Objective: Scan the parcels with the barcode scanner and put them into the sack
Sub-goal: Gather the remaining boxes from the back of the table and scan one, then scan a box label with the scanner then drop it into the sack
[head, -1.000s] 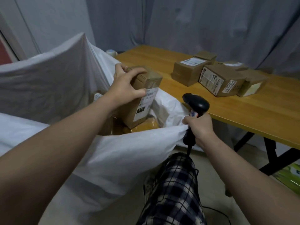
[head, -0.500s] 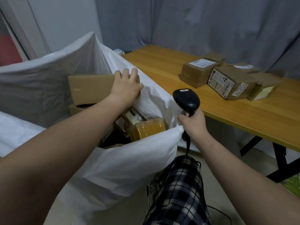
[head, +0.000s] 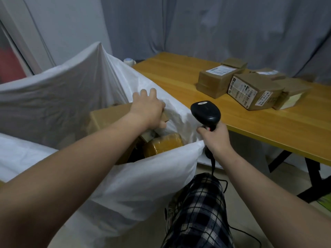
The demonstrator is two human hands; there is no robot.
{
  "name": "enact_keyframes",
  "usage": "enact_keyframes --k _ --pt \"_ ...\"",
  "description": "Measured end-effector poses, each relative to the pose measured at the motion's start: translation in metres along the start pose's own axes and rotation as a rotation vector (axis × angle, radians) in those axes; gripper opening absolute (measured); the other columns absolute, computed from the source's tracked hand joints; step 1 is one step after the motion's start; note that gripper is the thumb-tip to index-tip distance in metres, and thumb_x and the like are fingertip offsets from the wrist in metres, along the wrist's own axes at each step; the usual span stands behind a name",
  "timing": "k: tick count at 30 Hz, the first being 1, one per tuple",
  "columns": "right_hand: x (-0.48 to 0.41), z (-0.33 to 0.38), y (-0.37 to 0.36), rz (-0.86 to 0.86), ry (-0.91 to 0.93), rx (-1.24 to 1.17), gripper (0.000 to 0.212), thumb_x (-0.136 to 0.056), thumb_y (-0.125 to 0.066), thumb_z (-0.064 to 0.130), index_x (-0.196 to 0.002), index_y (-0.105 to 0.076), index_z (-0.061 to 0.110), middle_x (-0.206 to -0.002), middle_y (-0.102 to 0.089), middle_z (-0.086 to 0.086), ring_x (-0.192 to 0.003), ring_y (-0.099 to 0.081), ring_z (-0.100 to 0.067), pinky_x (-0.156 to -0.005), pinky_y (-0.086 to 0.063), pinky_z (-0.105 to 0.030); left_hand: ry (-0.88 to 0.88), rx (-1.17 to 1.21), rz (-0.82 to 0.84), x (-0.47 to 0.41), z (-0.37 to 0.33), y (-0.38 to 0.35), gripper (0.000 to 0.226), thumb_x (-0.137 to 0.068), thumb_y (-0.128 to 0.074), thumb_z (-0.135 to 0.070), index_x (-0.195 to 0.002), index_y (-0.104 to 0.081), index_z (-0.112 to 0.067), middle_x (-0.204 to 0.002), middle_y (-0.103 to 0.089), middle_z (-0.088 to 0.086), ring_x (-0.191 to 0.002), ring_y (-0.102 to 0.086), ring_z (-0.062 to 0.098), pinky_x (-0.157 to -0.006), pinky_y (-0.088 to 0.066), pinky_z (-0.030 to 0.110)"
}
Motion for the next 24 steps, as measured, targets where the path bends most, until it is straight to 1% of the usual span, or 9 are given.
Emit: enact_keyframes --k 3,5,9,12,14,16,18,21,24 --pt "0.004 0.0 0.006 0.007 -0.004 0.012 0.02 -0.08 -0.065 0.001 -0.078 -0.052 0.017 -0.068 -0.051 0.003 -0.066 -0.05 -0.013 -0.061 -0.039 -0.026 -0.12 -0.005 0.09 0.012 -0.023 -0.007 0.066 -0.077 -0.059 -0.062 -0.135 -0.048 -0.032 -0.128 -0.038 0.012 -0.115 -0.04 0.034 -0.093 -0.035 0.045" --pt "0.007 0.001 0.012 0.007 -0.001 0.021 0.021 -0.08 -0.064 0.001 -0.077 -0.051 0.018 -0.068 -0.05 0.003 -0.065 -0.049 -0.012 -0.059 -0.037 -0.026 -0.228 -0.024 0.159 0.019 -0.041 -0.014 0.068 -0.079 -0.061 -0.057 -0.139 -0.043 -0.033 -0.135 -0.036 0.012 -0.121 -0.038 0.035 -0.097 -0.033 0.043" --pt "0.013 0.001 0.023 0.002 0.004 0.008 0.036 -0.081 -0.063 -0.002 -0.066 -0.042 0.024 -0.062 -0.044 0.004 -0.058 -0.043 -0.01 -0.055 -0.032 -0.025 -0.318 -0.198 -0.004 0.024 -0.046 -0.007 0.065 -0.083 -0.063 -0.042 -0.141 -0.037 -0.028 -0.142 -0.028 0.015 -0.124 -0.036 0.039 -0.102 -0.031 0.046" --pt "0.013 -0.001 0.022 0.008 0.007 0.016 0.035 -0.081 -0.062 -0.002 -0.065 -0.041 0.021 -0.061 -0.042 0.003 -0.057 -0.04 -0.01 -0.055 -0.032 -0.024 -0.301 -0.214 -0.072 0.019 -0.021 -0.007 0.071 -0.081 -0.067 -0.036 -0.14 -0.03 -0.025 -0.143 -0.023 0.016 -0.125 -0.035 0.038 -0.106 -0.032 0.047" --pt "0.011 -0.002 0.019 0.002 -0.002 0.014 0.032 -0.081 -0.062 -0.002 -0.066 -0.042 0.018 -0.062 -0.042 0.002 -0.057 -0.041 -0.01 -0.055 -0.032 -0.024 -0.239 -0.165 0.007 0.017 0.0 -0.022 0.074 -0.081 -0.069 -0.037 -0.141 -0.027 -0.024 -0.144 -0.024 0.016 -0.127 -0.035 0.037 -0.107 -0.034 0.046" --pt "0.009 -0.003 0.015 -0.008 0.003 0.01 0.026 -0.081 -0.063 0.001 -0.07 -0.046 0.017 -0.065 -0.046 0.001 -0.061 -0.045 -0.011 -0.057 -0.035 -0.024 -0.139 -0.143 0.122 0.019 0.015 -0.044 0.069 -0.085 -0.065 -0.031 -0.142 -0.026 -0.023 -0.149 -0.02 0.017 -0.134 -0.031 0.04 -0.11 -0.03 0.052" --pt "0.007 -0.005 0.013 -0.014 0.012 0.003 0.015 -0.082 -0.066 0.006 -0.079 -0.054 0.016 -0.071 -0.053 0.001 -0.068 -0.051 -0.012 -0.06 -0.039 -0.024 -0.061 -0.131 0.167 0.019 0.018 -0.055 0.067 -0.087 -0.061 -0.037 -0.142 -0.028 -0.02 -0.151 -0.019 0.019 -0.137 -0.028 0.04 -0.111 -0.024 0.058" --pt "-0.001 -0.007 0.017 -0.035 0.022 0.023 0.013 -0.082 -0.069 0.015 -0.093 -0.063 0.012 -0.078 -0.061 -0.001 -0.074 -0.056 -0.011 -0.062 -0.043 -0.025 -0.076 -0.118 0.03 0.005 0.001 -0.041 0.059 -0.089 -0.052 -0.043 -0.139 -0.036 -0.016 -0.143 -0.033 0.015 -0.131 -0.035 0.036 -0.111 -0.025 0.056" --pt "-0.018 -0.005 0.029 -0.063 0.032 0.077 0.015 -0.08 -0.07 0.021 -0.089 -0.064 0.011 -0.075 -0.062 -0.003 -0.073 -0.059 -0.019 -0.066 -0.044 -0.032 -0.133 -0.061 -0.106 -0.018 -0.025 -0.022 0.053 -0.091 -0.047 -0.039 -0.137 -0.038 -0.014 -0.141 -0.036 0.014 -0.13 -0.036 0.034 -0.112 -0.025 0.052"
Point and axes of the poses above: each hand's wrist, its own x-axis away from the middle knuckle, its own y-axis out of the back of the hand, z = x × y, the point moved 5 cm from there along -x, towards the middle knuckle
